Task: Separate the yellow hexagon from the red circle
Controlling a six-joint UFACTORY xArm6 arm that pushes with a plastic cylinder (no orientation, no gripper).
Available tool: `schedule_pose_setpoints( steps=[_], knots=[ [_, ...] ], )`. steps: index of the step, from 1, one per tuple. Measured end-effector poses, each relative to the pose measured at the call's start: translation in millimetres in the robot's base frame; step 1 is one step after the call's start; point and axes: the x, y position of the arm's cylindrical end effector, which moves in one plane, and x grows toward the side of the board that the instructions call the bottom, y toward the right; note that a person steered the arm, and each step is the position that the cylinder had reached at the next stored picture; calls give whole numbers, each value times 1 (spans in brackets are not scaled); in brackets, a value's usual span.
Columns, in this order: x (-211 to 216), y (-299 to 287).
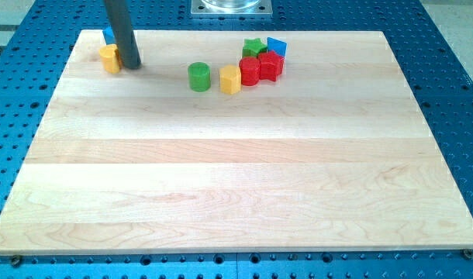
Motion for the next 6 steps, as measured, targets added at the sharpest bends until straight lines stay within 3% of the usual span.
schedule_pose_setpoints(
  steps=[1,2,3,4,5,6],
  knots=[
    [-5,77],
    [-12,192],
    [34,238],
    [63,202],
    [52,209],
    [82,133]
  ],
)
